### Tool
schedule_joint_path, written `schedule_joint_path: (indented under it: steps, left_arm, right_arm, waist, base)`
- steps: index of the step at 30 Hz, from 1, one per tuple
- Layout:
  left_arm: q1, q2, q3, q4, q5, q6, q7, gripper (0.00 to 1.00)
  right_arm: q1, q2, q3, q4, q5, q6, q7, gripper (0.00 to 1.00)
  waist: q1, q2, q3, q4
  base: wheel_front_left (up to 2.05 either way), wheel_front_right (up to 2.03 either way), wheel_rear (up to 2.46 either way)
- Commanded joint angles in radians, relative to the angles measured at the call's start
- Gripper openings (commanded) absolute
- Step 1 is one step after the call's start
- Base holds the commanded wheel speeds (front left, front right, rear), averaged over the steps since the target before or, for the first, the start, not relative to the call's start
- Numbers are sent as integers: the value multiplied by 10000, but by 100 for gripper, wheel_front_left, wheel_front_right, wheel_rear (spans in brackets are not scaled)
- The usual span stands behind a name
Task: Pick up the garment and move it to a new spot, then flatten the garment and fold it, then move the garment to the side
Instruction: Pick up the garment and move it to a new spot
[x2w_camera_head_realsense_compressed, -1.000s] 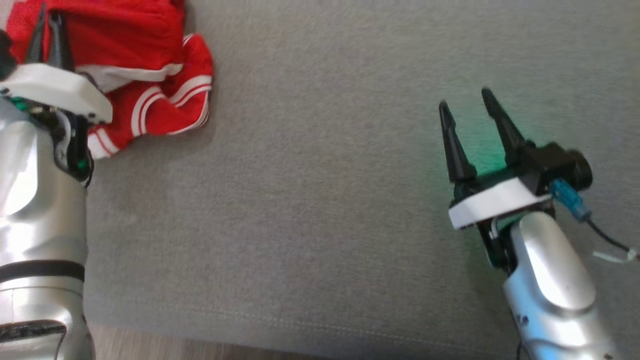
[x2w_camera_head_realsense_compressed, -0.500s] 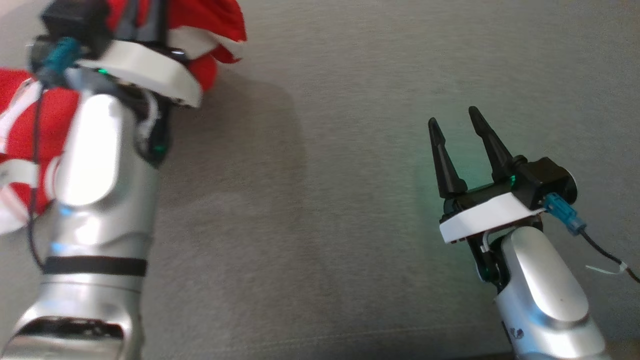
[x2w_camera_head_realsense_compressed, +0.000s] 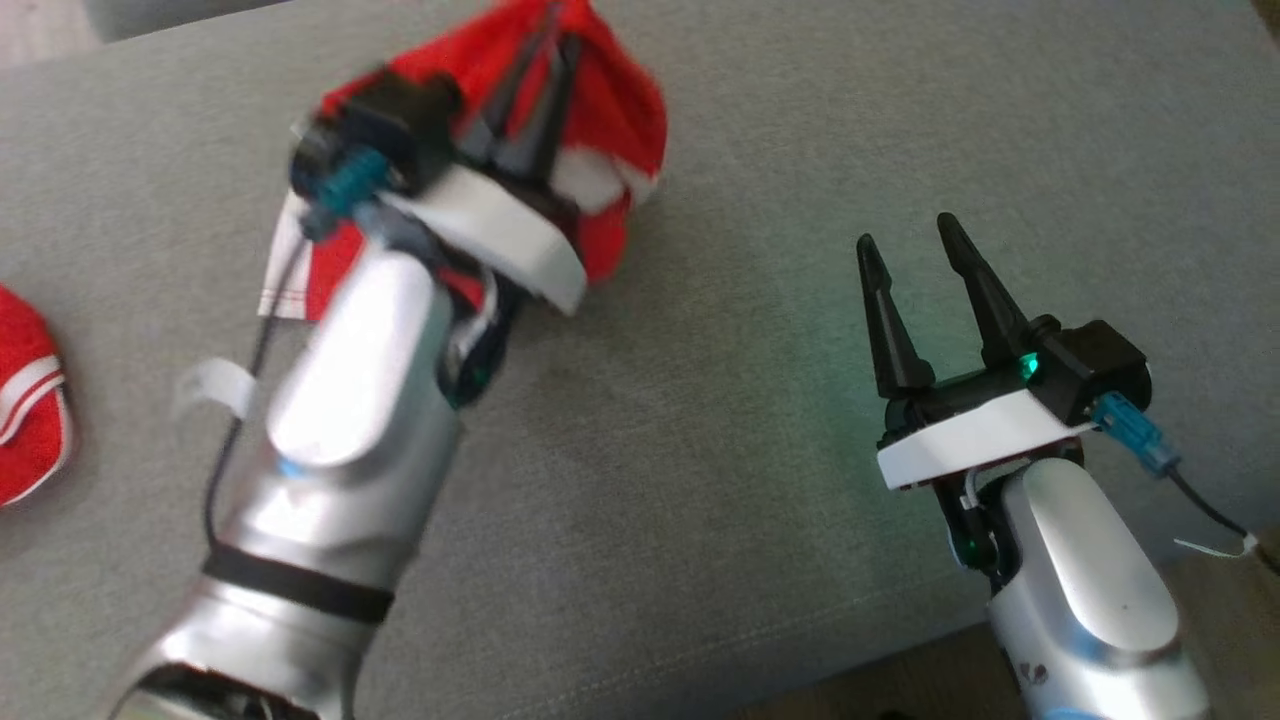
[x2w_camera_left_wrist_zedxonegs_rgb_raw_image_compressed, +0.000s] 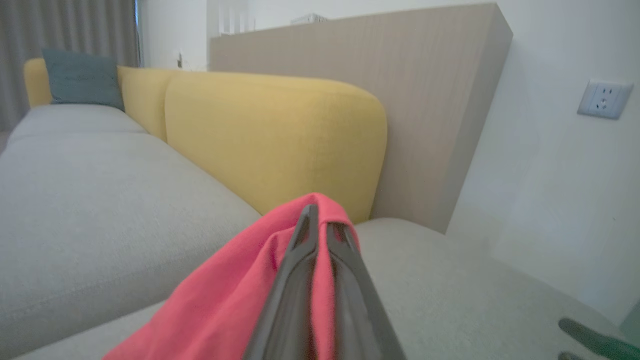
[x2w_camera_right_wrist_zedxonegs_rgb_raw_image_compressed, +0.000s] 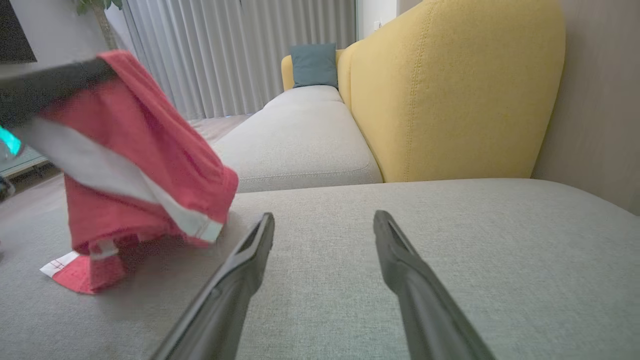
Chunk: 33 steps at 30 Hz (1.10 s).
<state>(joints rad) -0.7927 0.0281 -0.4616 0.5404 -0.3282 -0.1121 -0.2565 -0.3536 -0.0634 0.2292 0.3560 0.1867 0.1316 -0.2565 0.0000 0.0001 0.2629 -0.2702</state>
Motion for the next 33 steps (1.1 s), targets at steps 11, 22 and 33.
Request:
schedule_joint_path:
  steps: [11, 22, 33]
  left_arm:
    - [1683, 393, 983, 186, 815, 862, -53, 100]
    - [4065, 550, 2801, -1017, 1346, 1312, -53, 100]
    - [6570, 293, 4231, -2639, 1910, 1576, -53, 100]
  right_arm:
    - [101, 131, -10, -421, -3, -9, -53, 100]
    - [314, 131, -119, -239, -236, -9, -53, 100]
    - [800, 131, 108, 169, -210, -9, -53, 100]
  waist:
    - [0, -1, 22, 468]
    - [0, -1, -576, 1323]
    - [0, -1, -1451, 1897]
  base:
    - [0, 0, 0]
    - [0, 0, 0]
    - [0, 0, 0]
